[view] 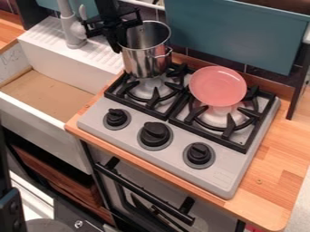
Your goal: Move the silver pot on the left burner of the stove
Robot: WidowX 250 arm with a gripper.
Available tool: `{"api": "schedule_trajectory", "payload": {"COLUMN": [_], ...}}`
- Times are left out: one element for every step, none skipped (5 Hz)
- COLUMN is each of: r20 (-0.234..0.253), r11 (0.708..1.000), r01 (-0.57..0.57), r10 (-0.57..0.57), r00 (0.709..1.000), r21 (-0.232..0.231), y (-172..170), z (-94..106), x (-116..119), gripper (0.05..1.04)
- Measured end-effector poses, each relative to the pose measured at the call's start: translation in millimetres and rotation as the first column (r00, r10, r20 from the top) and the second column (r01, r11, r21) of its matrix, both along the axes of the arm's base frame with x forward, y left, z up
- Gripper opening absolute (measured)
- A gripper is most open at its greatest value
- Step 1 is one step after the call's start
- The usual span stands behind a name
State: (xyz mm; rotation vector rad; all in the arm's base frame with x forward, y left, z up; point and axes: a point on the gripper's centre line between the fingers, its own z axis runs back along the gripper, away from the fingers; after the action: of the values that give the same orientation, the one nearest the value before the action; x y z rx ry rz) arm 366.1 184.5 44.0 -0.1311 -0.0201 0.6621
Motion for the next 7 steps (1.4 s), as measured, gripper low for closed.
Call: {"api": "schedule_trajectory", "payload": {"r20": [-0.020,-0.010,-0.006,0.011,0.002,0.001,0.024], "r11": [1.000,1.000,1.000,1.000,0.999,0.997,0.990], "r01": [0.006,0.012,-0.004,-0.011,-0.042,-0.076,-0.138], "r10": [-0.006,-0.012,0.004,0.011,0.042,0.076,0.138], "r00": [1.000,1.000,1.000,1.000,0.999,0.997,0.990], "r21": [-0.003,-0.001,-0.016,-0.009,-0.017,-0.017,-0.003], "y": [-7,-8,-10,-10,-6,-1,4], "z": [-9.6,-14.6,-14.2,-17.1,-16.7,-10.1,-10.1], "x": [-4,-5,-4,-5,-8,-7,-4], "gripper": [0.054,0.054,0.075,0.219,0.459,0.749,0.980]}}
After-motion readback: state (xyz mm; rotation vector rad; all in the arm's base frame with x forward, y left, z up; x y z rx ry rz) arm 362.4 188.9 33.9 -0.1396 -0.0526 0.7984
